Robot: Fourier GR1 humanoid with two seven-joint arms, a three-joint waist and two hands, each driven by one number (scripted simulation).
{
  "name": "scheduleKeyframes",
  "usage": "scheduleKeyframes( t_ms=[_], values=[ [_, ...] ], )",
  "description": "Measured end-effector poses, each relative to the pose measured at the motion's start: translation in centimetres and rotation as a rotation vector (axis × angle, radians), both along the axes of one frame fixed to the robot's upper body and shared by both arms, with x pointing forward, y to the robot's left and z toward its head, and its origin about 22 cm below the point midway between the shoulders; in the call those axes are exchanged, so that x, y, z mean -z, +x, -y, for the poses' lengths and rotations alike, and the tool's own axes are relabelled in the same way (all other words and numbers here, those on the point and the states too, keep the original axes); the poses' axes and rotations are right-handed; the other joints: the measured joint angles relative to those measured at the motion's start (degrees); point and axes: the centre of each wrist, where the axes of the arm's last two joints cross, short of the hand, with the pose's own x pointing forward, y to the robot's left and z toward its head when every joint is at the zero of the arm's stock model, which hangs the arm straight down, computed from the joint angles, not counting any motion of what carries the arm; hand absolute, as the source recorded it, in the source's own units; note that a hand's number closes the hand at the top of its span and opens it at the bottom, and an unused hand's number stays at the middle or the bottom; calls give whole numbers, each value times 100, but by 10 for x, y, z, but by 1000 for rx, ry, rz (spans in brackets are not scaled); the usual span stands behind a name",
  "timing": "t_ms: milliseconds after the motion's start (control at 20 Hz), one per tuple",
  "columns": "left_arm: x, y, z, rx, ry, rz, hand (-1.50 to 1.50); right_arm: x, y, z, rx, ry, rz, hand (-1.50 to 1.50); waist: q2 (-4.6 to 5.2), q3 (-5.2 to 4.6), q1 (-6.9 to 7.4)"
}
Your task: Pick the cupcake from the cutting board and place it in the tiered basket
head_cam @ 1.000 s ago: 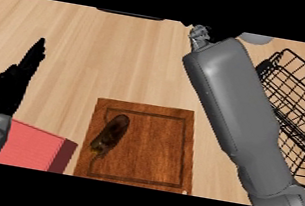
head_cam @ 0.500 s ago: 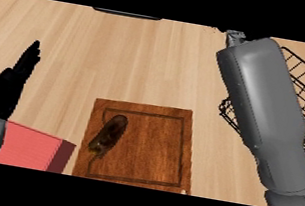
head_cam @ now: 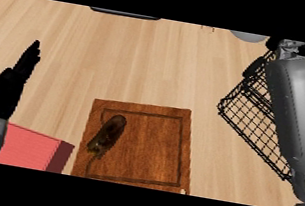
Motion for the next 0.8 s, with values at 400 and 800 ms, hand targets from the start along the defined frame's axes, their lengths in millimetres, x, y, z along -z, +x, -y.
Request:
scheduleKeyframes(
  t_ms=[400,800],
  values=[
    [-1,1,-1,4,4,-1,0,14,-30,44,-16,92,-74,150,16,1,38],
    [2,-2,4,13,-1,3,0,39,-50,74,-7,337,-66,-150,30,6,71]
  ],
)
